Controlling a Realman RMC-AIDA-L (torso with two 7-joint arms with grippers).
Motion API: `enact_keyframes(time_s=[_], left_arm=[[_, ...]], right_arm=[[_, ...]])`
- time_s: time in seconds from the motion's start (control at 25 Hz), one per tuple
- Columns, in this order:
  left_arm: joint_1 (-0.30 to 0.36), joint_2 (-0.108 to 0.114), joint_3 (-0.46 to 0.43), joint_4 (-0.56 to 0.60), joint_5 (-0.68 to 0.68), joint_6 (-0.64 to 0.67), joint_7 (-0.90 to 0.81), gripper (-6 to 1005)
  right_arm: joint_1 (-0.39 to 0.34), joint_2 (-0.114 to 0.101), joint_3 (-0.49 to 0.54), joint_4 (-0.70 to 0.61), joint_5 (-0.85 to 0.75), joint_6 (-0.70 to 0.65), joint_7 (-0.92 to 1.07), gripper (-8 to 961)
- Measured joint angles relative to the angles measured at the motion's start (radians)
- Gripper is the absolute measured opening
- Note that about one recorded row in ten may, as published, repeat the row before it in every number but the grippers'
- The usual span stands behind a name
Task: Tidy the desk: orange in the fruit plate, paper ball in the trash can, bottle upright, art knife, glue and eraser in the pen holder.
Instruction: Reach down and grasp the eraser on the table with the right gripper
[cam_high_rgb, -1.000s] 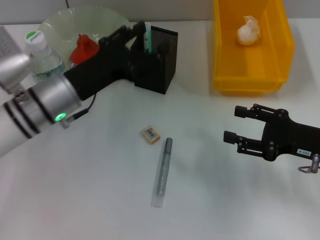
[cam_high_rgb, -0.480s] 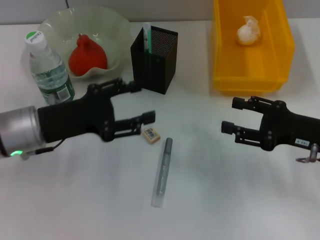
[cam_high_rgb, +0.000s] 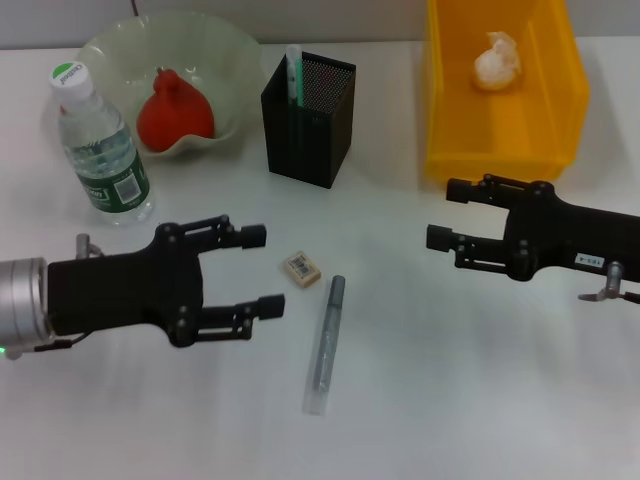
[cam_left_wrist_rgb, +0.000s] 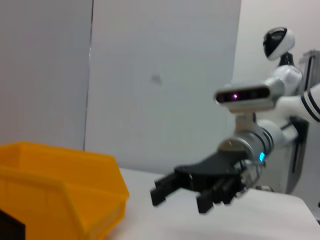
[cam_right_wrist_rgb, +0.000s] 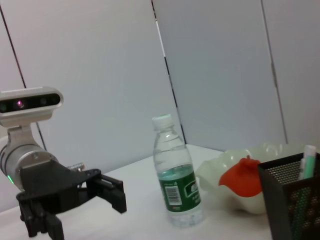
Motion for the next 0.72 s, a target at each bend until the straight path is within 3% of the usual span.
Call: enact_keyframes(time_s=[0.28, 0.48, 0.72], left_arm=[[0.015, 0.018, 0.014, 0.0, 0.042, -0.009, 0.0, 788], [0.028, 0.022, 0.014, 0.005, 0.067, -0.029, 0.0, 788], [0.04, 0.021, 0.008, 0.009, 0.068, -0.035, 0.001, 788]], right_arm=[[0.069, 0.0, -0.08, -0.002, -0.006, 0.016, 0.07, 742], [0.136, 0.007, -0.178, -0.003, -0.007, 0.1, 0.122, 742], [0.246, 0.028, -0.363, -0.003, -0.007, 0.253, 0.233, 743]])
